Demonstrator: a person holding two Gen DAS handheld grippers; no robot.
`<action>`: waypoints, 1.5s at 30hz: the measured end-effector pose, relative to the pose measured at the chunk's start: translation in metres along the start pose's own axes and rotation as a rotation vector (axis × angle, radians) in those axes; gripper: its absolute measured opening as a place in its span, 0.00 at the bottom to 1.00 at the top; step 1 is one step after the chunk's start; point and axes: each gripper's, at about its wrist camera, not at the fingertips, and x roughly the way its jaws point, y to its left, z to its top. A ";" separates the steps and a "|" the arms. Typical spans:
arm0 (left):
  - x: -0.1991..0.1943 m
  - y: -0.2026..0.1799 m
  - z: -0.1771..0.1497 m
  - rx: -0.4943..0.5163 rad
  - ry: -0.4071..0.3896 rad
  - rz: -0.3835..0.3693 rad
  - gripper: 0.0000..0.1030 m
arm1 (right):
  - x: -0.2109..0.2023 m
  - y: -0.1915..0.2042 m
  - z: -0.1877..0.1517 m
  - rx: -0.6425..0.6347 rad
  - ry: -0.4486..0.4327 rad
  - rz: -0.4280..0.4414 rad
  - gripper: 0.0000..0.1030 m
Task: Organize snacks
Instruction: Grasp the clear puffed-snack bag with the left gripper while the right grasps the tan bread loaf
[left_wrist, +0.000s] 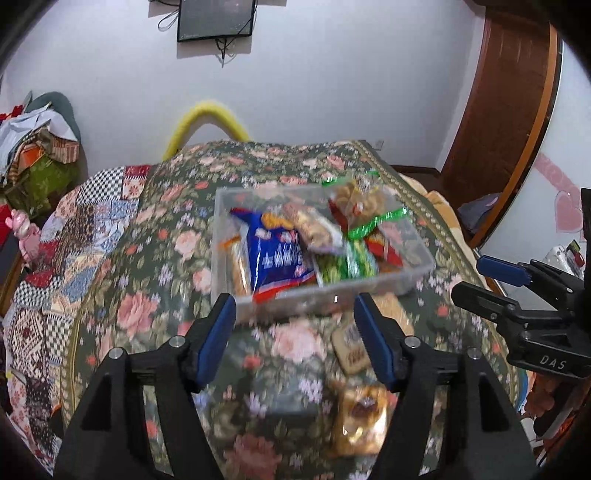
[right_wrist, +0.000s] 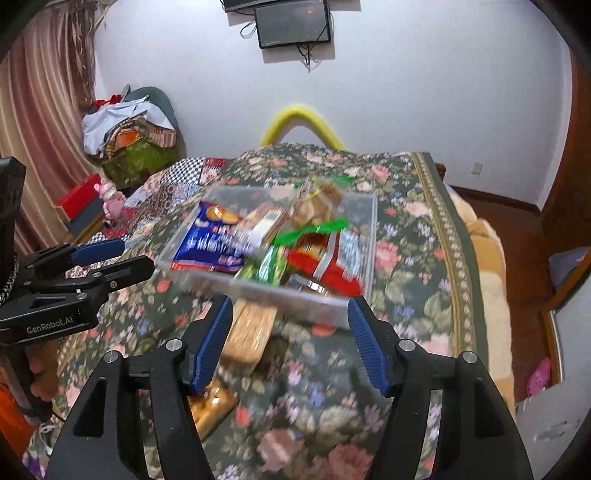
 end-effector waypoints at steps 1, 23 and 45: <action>0.000 0.002 -0.005 -0.004 0.008 -0.001 0.65 | 0.004 0.001 -0.004 0.007 0.010 0.008 0.60; 0.043 0.021 -0.070 -0.028 0.166 -0.004 0.65 | 0.080 0.028 -0.029 0.101 0.184 0.110 0.37; 0.052 -0.052 -0.093 0.030 0.245 -0.118 0.65 | -0.002 -0.013 -0.050 0.131 0.031 0.020 0.32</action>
